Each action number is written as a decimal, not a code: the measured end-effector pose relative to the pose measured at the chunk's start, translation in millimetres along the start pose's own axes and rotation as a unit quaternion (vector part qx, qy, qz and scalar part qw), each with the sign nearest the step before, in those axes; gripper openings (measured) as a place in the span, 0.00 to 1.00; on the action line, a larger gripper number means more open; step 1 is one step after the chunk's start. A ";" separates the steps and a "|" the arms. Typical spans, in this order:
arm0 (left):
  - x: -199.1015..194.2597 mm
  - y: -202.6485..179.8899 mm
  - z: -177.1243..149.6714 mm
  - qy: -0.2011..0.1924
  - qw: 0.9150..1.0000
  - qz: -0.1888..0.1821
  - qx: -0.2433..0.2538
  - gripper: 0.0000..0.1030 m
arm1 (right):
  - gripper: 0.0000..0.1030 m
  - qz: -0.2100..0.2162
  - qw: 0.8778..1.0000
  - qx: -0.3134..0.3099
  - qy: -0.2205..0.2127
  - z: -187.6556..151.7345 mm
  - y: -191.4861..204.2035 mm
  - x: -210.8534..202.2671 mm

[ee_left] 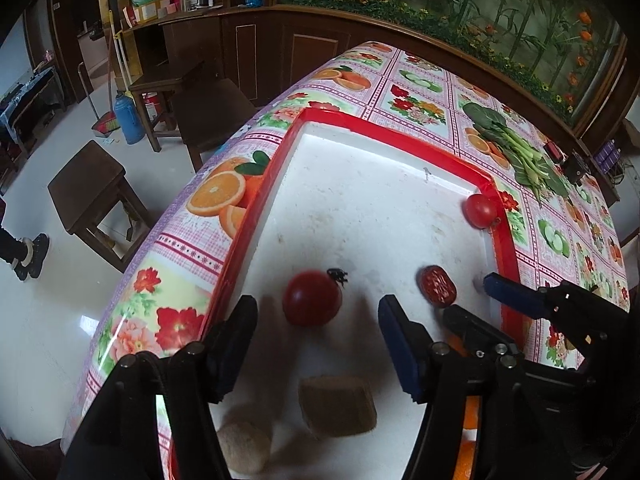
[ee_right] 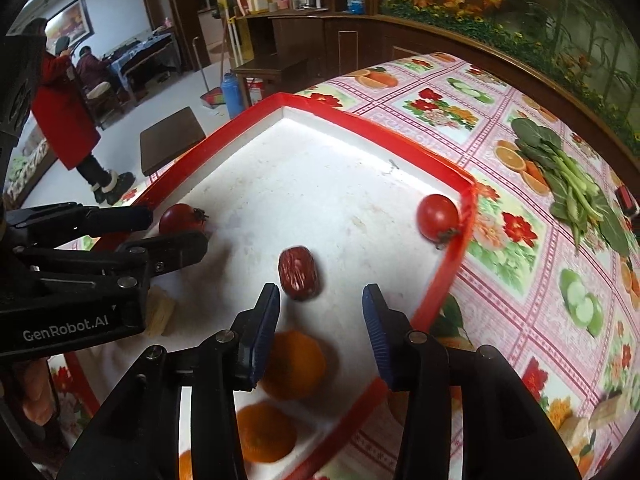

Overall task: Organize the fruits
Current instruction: 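Open the right tool to drop the date while the left tool releases the tomato, then move both open tools back over the items on the tablecloth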

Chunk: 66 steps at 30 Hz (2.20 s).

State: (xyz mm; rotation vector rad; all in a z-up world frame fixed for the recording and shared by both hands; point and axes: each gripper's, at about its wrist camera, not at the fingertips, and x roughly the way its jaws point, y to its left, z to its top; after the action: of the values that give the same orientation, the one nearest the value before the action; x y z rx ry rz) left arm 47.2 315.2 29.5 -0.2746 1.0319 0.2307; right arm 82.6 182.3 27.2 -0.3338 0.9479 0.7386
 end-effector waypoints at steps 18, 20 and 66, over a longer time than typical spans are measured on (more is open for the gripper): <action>-35.4 -30.7 -32.3 -0.023 1.000 -0.003 0.012 0.65 | 0.49 -0.008 1.000 0.013 -0.014 -36.7 -4.2 -52.6; -39.5 -35.4 -37.6 -0.023 1.000 -0.008 0.012 0.65 | 0.49 -0.005 1.000 0.013 -0.015 -42.9 -3.7 -58.1; -2.7 -260.4 -104.5 0.043 0.976 -0.092 0.190 0.47 | 0.72 -0.079 0.965 0.247 -0.026 -217.6 -206.8 -159.6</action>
State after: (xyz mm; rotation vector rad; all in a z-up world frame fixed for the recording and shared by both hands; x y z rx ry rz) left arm 43.5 35.2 11.3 -0.0313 1.1069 -0.1481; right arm 35.6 -154.4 27.2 0.0505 1.0075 0.3450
